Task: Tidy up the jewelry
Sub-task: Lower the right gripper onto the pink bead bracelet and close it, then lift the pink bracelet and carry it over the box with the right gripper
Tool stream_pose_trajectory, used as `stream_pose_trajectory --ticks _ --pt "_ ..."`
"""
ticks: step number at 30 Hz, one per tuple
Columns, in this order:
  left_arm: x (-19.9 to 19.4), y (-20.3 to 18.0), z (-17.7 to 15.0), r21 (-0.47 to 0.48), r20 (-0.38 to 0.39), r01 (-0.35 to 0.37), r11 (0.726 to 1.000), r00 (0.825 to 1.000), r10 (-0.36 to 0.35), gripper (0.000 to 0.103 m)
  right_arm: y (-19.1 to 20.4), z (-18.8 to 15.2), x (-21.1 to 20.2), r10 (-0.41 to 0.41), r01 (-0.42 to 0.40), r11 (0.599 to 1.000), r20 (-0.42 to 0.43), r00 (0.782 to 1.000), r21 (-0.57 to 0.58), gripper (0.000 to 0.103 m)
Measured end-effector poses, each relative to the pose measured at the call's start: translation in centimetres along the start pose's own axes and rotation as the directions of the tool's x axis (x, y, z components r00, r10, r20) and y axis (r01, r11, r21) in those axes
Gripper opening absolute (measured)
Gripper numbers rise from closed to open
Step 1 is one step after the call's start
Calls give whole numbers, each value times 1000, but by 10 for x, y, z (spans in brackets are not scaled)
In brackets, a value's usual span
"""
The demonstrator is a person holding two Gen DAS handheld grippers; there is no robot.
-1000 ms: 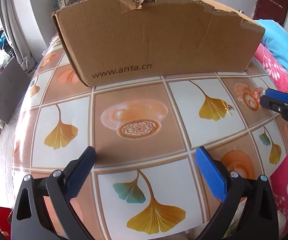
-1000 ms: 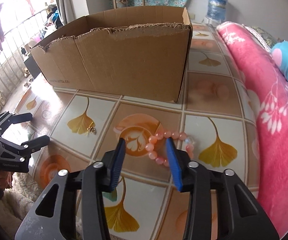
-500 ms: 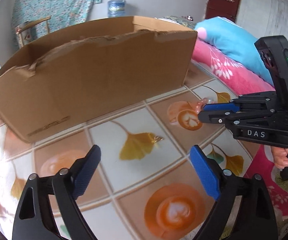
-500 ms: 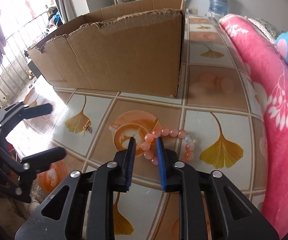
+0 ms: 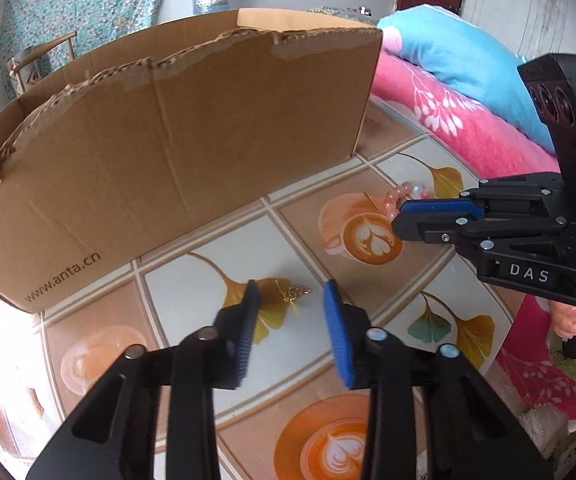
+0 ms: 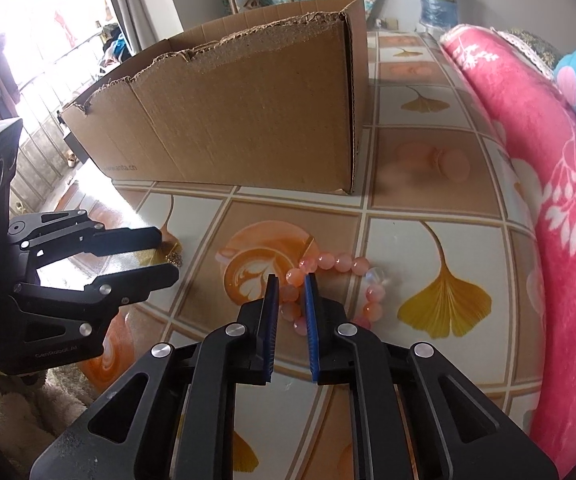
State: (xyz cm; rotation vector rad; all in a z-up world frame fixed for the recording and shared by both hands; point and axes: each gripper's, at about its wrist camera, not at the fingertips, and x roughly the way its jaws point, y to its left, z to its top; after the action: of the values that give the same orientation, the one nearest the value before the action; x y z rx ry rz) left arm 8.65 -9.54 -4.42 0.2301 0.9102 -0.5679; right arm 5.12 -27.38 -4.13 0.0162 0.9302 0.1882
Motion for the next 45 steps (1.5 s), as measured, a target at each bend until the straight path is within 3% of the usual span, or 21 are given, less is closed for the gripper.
stream_pose_trajectory --ticks 3,13,20,25,28,38,45 --pt "0 -4 1 25 -4 -13 1000 1000 13 23 -1 -1 0 5 -5 1000 4 1000 2 11" --pt "2 -8 4 48 -10 -31 998 999 32 20 -2 -4 0 11 -11 1000 26 1000 -8 11" --pt "4 -10 5 49 -11 -55 997 998 55 4 3 -4 2 -18 20 999 51 999 -48 11" --pt "3 -11 3 52 0 -60 997 998 60 3 9 -6 3 -51 57 995 72 996 -76 8" --pt "1 -11 2 48 9 -53 997 999 53 3 2 -7 0 -12 14 999 76 997 -29 7" --pt "-45 -7 5 18 112 -52 998 992 50 3 -12 1 -48 46 -63 994 191 981 84 7" --pt "-99 -3 11 10 240 -64 998 969 60 3 -4 13 -94 32 -57 995 297 954 76 7"
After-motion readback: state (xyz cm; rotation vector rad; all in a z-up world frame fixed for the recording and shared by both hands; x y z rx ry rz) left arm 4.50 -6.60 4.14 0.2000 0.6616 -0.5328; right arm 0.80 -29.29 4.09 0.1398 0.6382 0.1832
